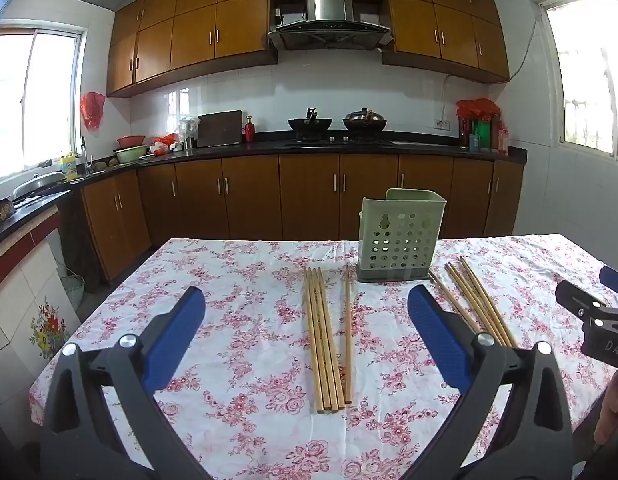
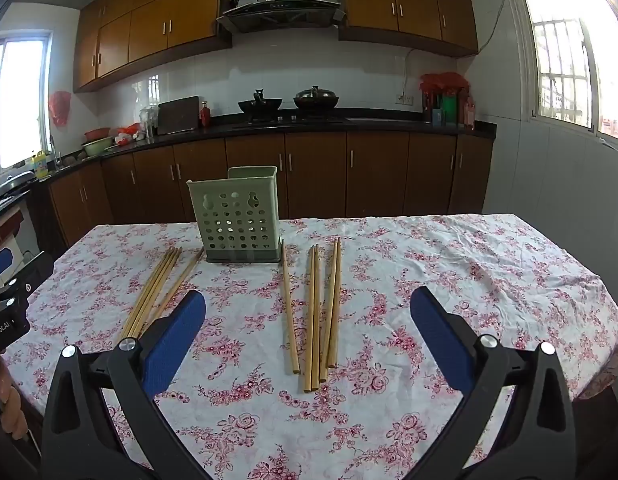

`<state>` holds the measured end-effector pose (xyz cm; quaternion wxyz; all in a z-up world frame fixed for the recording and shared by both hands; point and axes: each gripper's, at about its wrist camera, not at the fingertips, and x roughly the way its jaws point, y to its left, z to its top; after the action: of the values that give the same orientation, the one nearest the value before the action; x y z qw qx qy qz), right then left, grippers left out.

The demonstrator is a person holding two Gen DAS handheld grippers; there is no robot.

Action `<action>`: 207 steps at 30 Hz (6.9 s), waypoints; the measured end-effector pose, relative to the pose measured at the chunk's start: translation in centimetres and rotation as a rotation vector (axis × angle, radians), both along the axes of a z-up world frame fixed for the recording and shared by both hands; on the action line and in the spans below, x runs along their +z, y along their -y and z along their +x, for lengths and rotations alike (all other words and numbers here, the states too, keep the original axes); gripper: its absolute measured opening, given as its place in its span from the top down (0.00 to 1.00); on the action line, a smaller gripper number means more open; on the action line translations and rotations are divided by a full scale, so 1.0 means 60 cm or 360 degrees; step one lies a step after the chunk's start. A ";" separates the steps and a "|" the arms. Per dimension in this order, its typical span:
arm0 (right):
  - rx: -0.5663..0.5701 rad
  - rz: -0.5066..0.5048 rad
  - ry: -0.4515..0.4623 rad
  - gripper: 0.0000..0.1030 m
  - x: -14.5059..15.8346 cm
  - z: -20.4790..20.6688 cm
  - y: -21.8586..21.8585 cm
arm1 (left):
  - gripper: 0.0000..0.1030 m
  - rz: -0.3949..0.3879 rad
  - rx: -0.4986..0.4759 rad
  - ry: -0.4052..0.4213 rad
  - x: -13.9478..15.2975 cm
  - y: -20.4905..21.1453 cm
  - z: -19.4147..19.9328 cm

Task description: Organize utensils

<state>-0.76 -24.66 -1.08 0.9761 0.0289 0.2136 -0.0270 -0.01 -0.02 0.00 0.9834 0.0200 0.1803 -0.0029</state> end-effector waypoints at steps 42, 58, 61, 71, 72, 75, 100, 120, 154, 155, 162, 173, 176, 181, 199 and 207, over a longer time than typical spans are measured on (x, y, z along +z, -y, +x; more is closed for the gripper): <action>0.0001 0.0003 -0.0003 0.02 0.001 0.000 -0.001 | 0.04 -0.0008 0.0000 0.0001 0.000 0.000 0.000; 0.0001 0.0002 -0.0003 0.02 0.003 0.000 -0.002 | 0.04 -0.0010 0.0000 0.0000 0.000 0.000 0.000; 0.0001 0.0003 -0.0002 0.02 0.003 0.000 -0.002 | 0.04 -0.0010 0.0000 -0.0001 0.000 0.000 0.000; -0.0001 0.0002 -0.0003 0.02 0.002 0.000 -0.002 | 0.04 -0.0011 0.0000 0.0000 0.000 -0.001 0.000; 0.0000 0.0002 -0.0003 0.02 0.002 0.000 -0.002 | 0.04 -0.0012 -0.0001 -0.0001 0.000 -0.001 0.000; 0.0000 0.0001 -0.0003 0.02 0.002 0.000 -0.002 | 0.04 -0.0012 0.0000 -0.0001 0.000 -0.001 0.000; 0.0005 0.0023 -0.0033 0.02 -0.011 0.007 0.009 | 0.04 -0.0012 0.0028 -0.0054 -0.019 -0.002 0.017; -0.0080 0.0289 -0.0678 0.79 -0.133 0.192 0.090 | 0.48 -0.0177 0.0080 -0.0777 -0.145 -0.100 0.207; -0.0067 0.0115 -0.0770 0.92 -0.155 0.227 0.077 | 0.72 -0.0005 -0.0122 -0.0956 -0.179 -0.033 0.241; -0.0062 0.0115 -0.0768 0.92 -0.156 0.225 0.077 | 0.73 0.0010 -0.0119 -0.0948 -0.180 -0.032 0.239; -0.0037 0.0060 -0.0743 0.92 -0.158 0.225 0.073 | 0.87 0.0006 -0.0063 -0.0933 -0.182 -0.047 0.255; -0.0159 0.0057 -0.0696 0.92 -0.161 0.247 0.119 | 0.91 -0.0034 -0.0034 -0.0868 -0.182 -0.087 0.295; -0.0160 0.0039 -0.0696 0.92 -0.162 0.249 0.117 | 0.90 -0.0048 -0.0054 -0.0857 -0.182 -0.089 0.287; -0.0154 0.0055 -0.0709 0.92 -0.159 0.232 0.112 | 0.90 -0.0024 -0.0058 -0.0872 -0.180 -0.090 0.270; -0.0156 0.0021 -0.0202 0.93 0.023 0.192 0.131 | 0.92 -0.0111 -0.0088 -0.0419 0.014 -0.099 0.252; -0.0135 0.0024 -0.0136 0.93 0.043 0.190 0.131 | 0.92 -0.0097 -0.0089 -0.0485 0.014 -0.093 0.266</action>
<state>10.65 -32.49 1.48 0.9638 0.0441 0.2539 -0.0679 15.97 5.59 0.82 0.9443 -0.0054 0.3266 -0.0389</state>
